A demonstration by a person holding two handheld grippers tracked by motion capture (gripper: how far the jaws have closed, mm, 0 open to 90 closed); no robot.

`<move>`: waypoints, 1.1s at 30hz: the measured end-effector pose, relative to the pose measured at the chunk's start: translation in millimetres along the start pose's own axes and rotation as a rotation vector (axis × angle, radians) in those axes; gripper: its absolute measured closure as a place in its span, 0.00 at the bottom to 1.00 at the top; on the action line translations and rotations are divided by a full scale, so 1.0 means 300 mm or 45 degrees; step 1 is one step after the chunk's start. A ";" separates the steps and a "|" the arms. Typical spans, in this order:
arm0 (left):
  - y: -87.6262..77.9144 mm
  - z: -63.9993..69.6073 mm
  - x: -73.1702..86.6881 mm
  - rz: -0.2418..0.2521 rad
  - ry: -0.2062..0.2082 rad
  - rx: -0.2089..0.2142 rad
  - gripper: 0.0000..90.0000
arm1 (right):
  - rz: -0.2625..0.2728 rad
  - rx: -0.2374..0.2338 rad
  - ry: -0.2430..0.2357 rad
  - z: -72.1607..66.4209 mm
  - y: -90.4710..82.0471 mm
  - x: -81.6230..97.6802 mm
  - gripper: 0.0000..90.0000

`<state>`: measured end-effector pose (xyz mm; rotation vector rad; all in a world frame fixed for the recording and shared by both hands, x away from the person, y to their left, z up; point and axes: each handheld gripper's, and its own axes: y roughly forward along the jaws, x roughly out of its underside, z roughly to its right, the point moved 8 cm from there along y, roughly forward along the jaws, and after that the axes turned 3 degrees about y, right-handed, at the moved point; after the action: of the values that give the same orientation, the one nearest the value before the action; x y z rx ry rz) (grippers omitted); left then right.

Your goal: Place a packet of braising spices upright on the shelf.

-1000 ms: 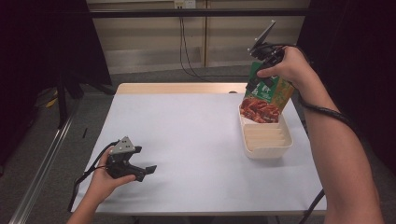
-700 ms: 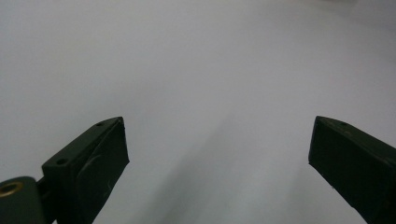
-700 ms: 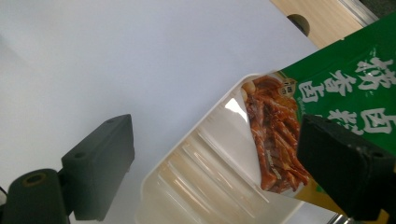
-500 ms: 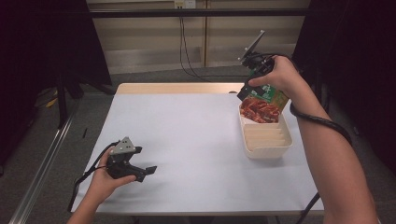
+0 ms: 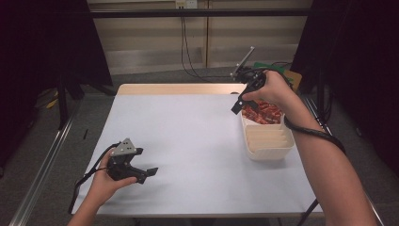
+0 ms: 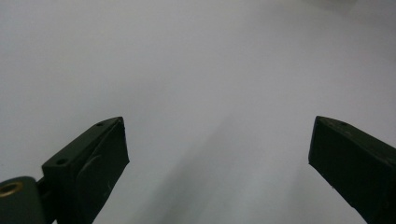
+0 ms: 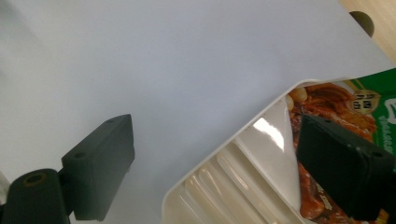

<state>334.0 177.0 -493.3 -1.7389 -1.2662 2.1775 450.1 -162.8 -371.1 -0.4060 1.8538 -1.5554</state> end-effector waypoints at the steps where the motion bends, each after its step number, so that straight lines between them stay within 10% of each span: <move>1: 0.000 0.000 0.001 -0.003 0.002 0.000 0.05 | 0.000 0.000 -0.013 -0.007 0.008 0.000 0.13; 33: 0.003 0.007 0.002 0.001 -0.016 0.011 0.05 | -0.022 -0.073 -0.135 -0.142 0.225 0.065 0.14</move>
<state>332.3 175.5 -494.3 -1.7253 -1.2576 2.1946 419.8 -127.1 -438.8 -0.5218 1.8211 -1.4657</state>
